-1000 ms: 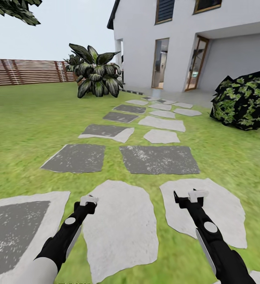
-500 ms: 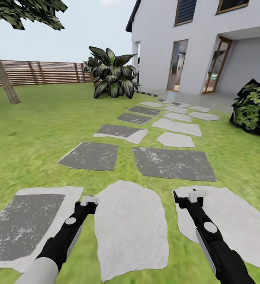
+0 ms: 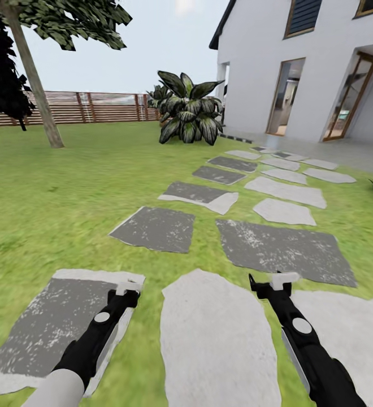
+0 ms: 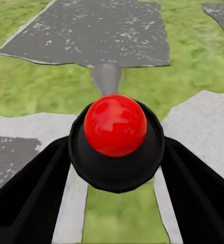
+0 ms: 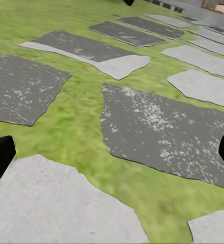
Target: In the garden, pick up the pesticide atomizer on the floor and spray pesticide onto both trees until each tree trunk is fully covered.
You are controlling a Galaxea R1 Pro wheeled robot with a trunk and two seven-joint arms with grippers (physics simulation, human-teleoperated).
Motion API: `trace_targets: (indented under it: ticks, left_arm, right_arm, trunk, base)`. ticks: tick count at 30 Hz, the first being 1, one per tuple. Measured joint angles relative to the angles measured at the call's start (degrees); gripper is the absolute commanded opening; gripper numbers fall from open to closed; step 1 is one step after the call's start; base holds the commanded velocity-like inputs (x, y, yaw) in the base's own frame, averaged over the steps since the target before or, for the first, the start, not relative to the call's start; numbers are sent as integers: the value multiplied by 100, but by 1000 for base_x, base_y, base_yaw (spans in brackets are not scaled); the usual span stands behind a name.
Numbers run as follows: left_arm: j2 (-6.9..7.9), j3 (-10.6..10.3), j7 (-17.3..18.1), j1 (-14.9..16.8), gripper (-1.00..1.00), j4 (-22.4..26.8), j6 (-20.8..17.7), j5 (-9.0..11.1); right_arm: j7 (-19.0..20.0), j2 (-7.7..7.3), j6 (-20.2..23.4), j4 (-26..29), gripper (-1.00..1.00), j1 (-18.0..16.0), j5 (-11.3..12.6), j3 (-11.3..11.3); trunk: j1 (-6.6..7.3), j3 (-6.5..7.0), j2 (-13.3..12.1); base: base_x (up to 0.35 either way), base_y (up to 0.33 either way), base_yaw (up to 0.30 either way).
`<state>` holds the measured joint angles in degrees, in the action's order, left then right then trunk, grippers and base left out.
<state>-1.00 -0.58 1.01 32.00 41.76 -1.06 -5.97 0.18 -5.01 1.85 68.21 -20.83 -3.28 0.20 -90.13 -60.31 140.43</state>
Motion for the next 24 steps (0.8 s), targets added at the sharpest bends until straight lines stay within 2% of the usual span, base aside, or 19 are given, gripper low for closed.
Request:
trace_targets:
  ticks: [24]
  left_arm:
    - [-5, 4, 0, -1, -100, -10, 0, 0]
  right_arm:
    - [0, 0, 0, -1, 100, 0, 2, 6]
  trunk:
    - [0, 118, 0]
  base:
    - [283, 191, 243]
